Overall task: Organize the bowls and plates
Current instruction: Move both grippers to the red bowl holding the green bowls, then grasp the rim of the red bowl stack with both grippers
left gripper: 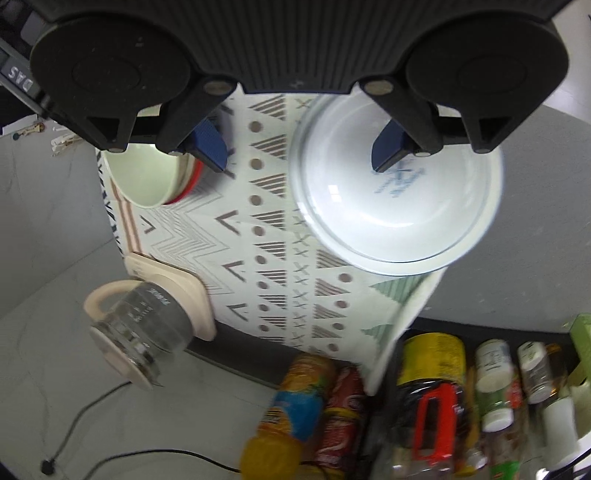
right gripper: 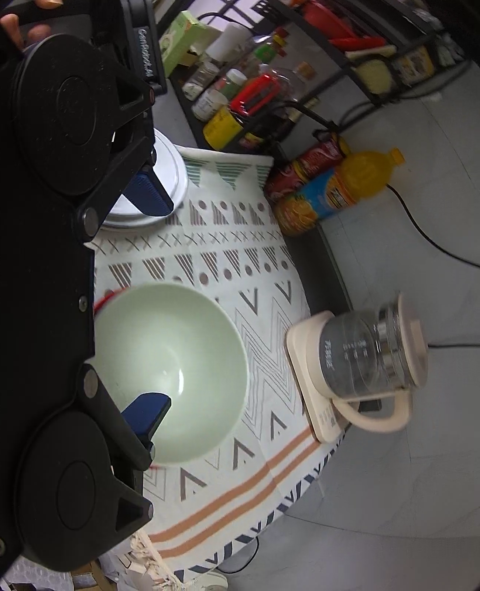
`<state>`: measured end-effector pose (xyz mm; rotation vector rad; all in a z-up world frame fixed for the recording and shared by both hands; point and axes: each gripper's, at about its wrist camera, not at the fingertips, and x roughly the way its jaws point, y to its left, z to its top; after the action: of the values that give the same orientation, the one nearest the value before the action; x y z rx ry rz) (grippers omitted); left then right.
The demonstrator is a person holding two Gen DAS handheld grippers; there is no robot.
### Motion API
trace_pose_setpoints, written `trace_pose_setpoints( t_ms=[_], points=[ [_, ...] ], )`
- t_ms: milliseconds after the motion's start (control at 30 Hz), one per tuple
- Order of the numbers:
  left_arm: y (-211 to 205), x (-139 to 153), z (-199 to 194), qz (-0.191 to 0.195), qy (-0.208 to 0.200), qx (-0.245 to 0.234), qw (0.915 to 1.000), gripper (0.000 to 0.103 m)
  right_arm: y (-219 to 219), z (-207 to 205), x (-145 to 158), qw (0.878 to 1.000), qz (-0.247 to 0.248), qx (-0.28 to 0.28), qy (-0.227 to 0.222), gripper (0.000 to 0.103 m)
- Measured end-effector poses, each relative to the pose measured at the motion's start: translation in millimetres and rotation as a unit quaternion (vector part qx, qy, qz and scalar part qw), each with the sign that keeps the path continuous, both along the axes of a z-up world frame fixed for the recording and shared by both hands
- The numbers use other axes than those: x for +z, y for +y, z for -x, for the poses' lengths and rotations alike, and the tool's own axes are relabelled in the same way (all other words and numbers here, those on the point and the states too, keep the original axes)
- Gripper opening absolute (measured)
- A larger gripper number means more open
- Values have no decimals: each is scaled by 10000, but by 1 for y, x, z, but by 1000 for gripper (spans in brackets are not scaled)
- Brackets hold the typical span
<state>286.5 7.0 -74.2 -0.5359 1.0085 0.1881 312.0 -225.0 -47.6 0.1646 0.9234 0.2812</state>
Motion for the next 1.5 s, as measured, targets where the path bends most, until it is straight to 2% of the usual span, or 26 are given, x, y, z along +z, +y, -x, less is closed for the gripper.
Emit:
trace_pose_setpoints(
  t_ms=[133, 400, 667, 733, 833, 900, 967, 1033, 1100, 1200, 1300, 1367, 1433, 1500],
  points=[
    [-21, 1, -10, 88, -22, -76, 9999, 84, -20, -11, -5, 9998, 30, -145, 129, 103],
    [-53, -16, -28, -43, 177, -191, 9997, 84, -52, -29, -21, 9989, 85, -330, 324, 103],
    [-66, -45, -42, 167, 505, 114, 9985, 84, -65, -46, -47, 9974, 168, -166, 676, 102],
    [-69, -50, -42, 269, 445, 187, 9985, 84, -67, -49, -53, 9970, 162, -97, 746, 100],
    [-78, -57, -48, 240, 564, 149, 9980, 82, -68, -54, -62, 9958, 212, 13, 889, 93],
    [-81, -62, -50, 334, 593, 215, 9974, 81, -69, -59, -68, 9946, 187, 84, 1021, 82],
    [-83, -67, -52, 415, 633, 273, 9968, 79, -70, -62, -73, 9935, 153, 172, 1118, 77],
    [-85, -72, -54, 440, 718, 310, 9960, 74, -71, -65, -77, 9926, 126, 260, 1181, 72],
    [-85, -79, -54, 546, 802, 382, 9945, 63, -71, -68, -82, 9916, 192, 319, 1239, 65],
    [-85, -86, -54, 762, 811, 439, 9928, 59, -72, -71, -88, 9899, 316, 423, 1313, 54],
    [-90, -88, -54, 703, 796, 424, 9934, 55, -77, -75, -96, 9873, 325, 448, 1491, 42],
    [-91, -90, -53, 881, 795, 419, 9920, 48, -79, -75, -103, 9846, 323, 459, 1653, 38],
    [-92, -92, -52, 1004, 763, 408, 9912, 42, -81, -74, -104, 9849, 266, 494, 1639, 38],
    [-95, -91, -52, 1072, 730, 331, 9910, 32, -81, -73, -103, 9852, 247, 542, 1609, 35]
  ],
)
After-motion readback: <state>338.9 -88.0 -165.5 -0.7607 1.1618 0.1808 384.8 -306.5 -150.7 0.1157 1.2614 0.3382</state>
